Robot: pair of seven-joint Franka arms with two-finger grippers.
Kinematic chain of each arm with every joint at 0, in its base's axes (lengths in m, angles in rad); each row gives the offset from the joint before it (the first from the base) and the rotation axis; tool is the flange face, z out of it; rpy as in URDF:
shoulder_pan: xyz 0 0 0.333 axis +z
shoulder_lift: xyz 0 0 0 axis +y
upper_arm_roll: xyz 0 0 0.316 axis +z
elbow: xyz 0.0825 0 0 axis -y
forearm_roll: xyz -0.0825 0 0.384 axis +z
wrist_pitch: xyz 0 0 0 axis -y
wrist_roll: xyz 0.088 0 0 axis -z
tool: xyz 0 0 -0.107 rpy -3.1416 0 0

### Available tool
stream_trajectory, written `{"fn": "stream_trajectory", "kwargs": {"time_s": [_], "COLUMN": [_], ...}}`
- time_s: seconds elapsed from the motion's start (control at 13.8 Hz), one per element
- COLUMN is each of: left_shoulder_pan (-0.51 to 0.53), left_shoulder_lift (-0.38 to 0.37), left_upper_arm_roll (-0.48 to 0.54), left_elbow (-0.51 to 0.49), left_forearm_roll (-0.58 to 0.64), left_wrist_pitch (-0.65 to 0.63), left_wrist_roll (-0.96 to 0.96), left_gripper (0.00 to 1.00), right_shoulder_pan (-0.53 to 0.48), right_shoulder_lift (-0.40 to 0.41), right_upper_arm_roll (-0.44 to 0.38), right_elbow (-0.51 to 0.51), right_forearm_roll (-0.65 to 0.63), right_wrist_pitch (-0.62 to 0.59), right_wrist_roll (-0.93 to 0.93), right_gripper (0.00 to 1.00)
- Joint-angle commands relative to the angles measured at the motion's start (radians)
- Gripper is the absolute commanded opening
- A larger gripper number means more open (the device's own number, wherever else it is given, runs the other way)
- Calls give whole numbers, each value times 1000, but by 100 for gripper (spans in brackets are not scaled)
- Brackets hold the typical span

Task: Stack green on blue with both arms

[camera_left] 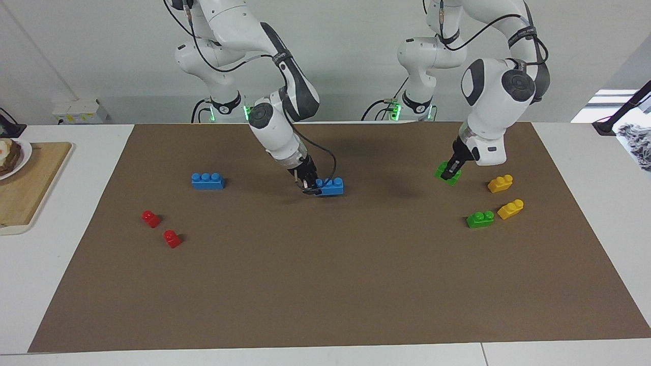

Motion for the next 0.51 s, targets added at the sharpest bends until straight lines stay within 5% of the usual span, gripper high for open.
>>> {"fn": "stream_trajectory", "kwargs": {"time_s": [0.0,0.43], "left_shoulder_pan": [-23,-171], "left_shoulder_lift": [4,12], "left_upper_arm_roll": [13,13], "left_elbow": [10,24], "left_forearm_roll": [-21,-47], "left_wrist_pitch": [32,107], "left_wrist_roll": [-100,-504], "left_gripper": [0,0], "right_shoulder_pan": [7,26], "right_shoulder_lift": [19,50], "right_upper_arm_roll": [-2,-2], "right_elbow": [-8,-8], "right_forearm_roll": [41,47], "right_wrist_pitch": [35,81], "right_wrist_roll": [-40,-37], "right_gripper": [0,0]}}
